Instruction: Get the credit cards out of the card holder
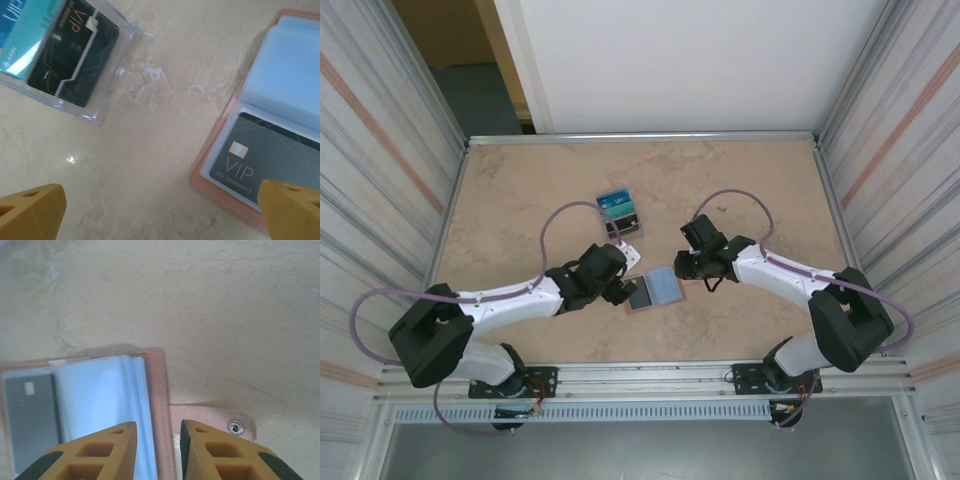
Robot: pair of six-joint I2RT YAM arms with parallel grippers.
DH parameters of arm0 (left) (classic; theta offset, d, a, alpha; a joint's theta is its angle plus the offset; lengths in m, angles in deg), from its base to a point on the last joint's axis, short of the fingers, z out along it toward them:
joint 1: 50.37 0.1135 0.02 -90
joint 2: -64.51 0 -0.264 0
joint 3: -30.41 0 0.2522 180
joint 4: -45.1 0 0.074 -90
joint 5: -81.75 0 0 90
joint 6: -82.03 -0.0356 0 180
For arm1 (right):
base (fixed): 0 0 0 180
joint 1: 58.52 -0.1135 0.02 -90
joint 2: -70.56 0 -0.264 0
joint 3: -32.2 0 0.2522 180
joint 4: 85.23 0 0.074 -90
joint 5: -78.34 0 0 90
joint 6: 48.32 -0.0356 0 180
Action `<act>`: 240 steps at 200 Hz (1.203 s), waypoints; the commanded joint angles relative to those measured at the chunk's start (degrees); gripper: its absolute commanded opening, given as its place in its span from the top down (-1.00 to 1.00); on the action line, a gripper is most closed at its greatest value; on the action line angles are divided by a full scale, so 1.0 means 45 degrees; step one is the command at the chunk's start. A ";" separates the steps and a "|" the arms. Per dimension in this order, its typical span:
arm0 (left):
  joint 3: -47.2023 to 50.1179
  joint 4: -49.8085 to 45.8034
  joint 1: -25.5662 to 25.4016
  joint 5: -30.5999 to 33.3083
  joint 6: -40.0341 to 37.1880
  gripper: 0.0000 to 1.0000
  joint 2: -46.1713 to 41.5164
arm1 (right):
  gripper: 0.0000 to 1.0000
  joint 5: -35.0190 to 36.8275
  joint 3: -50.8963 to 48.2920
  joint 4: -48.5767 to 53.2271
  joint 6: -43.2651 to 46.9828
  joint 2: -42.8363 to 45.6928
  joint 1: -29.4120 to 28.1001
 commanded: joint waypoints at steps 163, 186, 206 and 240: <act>0.0411 0.0233 -0.0051 0.0055 0.1855 -0.97 0.1460 | 0.60 -0.4184 0.1325 -0.1086 -0.1483 -0.2314 -0.1237; 0.0479 0.0096 -0.0076 0.0130 0.1864 -0.97 0.1432 | 0.61 -0.4668 0.1396 -0.1310 -0.1574 -0.2571 -0.1226; 0.0479 0.0060 -0.0127 0.0215 0.1870 -0.97 0.1465 | 0.61 -0.4915 0.1409 -0.1423 -0.1652 -0.2780 -0.1212; 0.0362 -0.0001 -0.0229 0.0292 0.1830 -0.98 0.1695 | 0.62 -0.5318 0.1250 -0.1693 -0.1837 -0.3091 -0.1093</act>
